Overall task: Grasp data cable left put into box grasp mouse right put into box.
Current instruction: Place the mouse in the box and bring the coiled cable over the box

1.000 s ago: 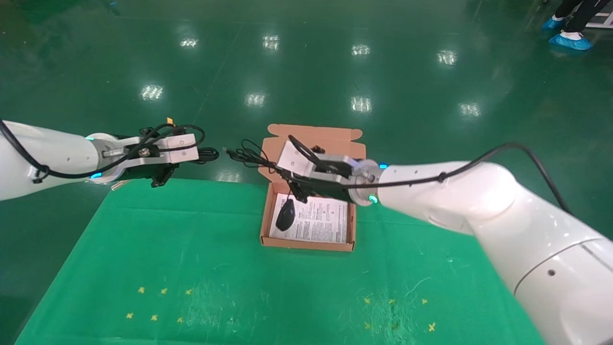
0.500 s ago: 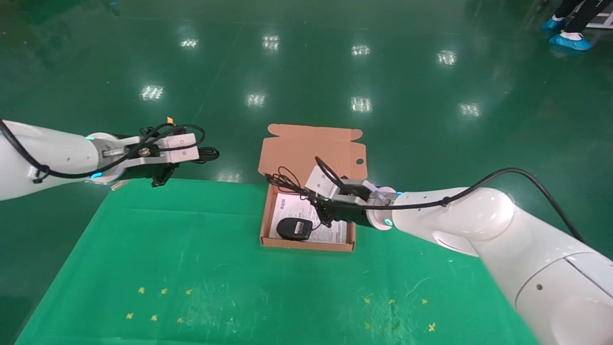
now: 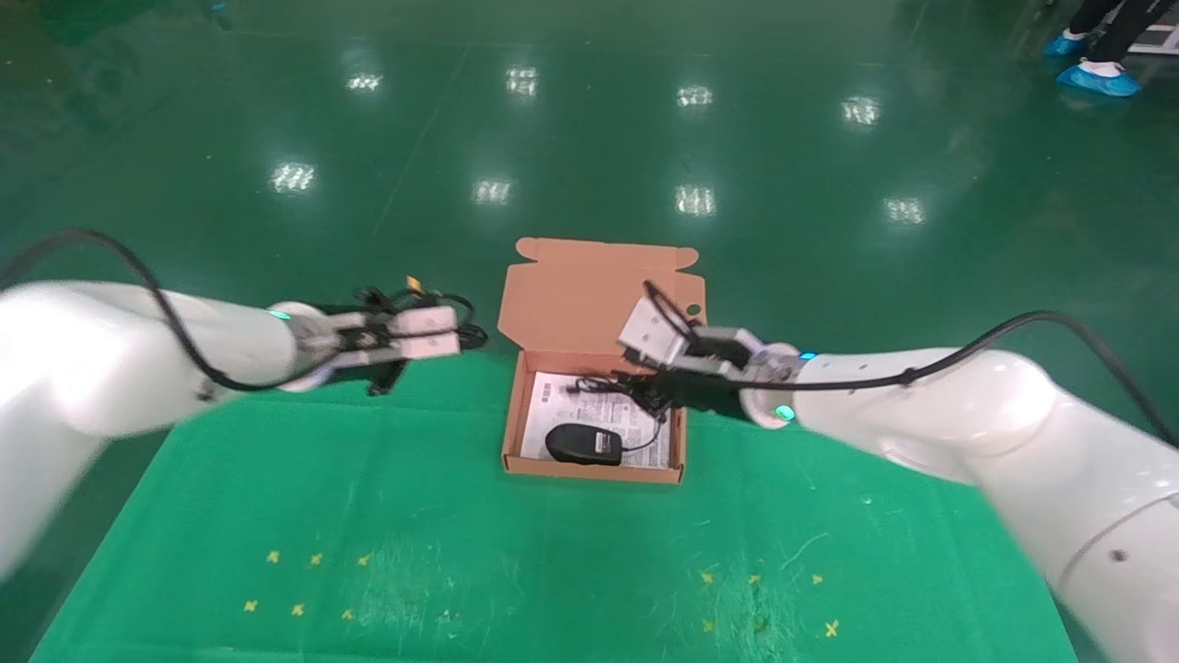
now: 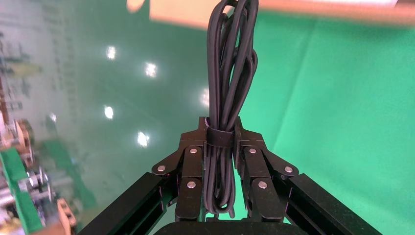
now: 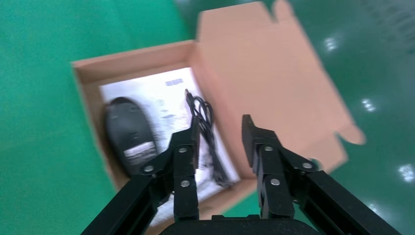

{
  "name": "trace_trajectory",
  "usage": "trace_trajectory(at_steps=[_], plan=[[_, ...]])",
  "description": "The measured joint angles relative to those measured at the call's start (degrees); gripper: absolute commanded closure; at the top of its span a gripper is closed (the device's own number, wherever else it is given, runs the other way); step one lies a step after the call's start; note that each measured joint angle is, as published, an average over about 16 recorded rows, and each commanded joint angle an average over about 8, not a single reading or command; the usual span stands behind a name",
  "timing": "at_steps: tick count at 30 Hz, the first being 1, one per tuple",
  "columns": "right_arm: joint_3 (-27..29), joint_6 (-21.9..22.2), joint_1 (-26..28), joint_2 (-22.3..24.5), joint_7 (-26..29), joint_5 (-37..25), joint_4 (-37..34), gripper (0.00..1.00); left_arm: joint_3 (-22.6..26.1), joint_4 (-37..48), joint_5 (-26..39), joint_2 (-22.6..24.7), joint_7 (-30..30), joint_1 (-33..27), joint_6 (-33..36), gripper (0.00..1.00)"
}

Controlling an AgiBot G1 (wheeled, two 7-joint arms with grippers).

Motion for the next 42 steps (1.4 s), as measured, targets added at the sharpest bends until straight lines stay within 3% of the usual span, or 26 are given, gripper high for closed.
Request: trace_trajectory(at_steps=[11, 23, 31, 42], plan=[[-0.66, 0.98, -0.3, 16.05, 6.97, -2.62, 15.83, 0.0, 5.68, 8.62, -6.34, 8.2, 6.16, 3.36, -12.67, 1.0], [-3.82, 1.9, -0.48, 31.47, 21.08, -10.4, 34.85, 0.0, 16.96, 8.69, -18.94, 9.3, 8.48, 3.64, -19.22, 1.0], [-5.43, 1.95, 0.21, 35.36, 27.41, -15.36, 41.0, 0.0, 21.82, 8.78, -22.99, 9.4, 7.71, 2.96, -21.25, 0.0], [-5.71, 1.95, 0.57, 35.61, 28.46, -16.47, 41.68, 0.0, 22.63, 8.45, -23.71, 9.01, 7.51, 2.64, -21.67, 0.0]])
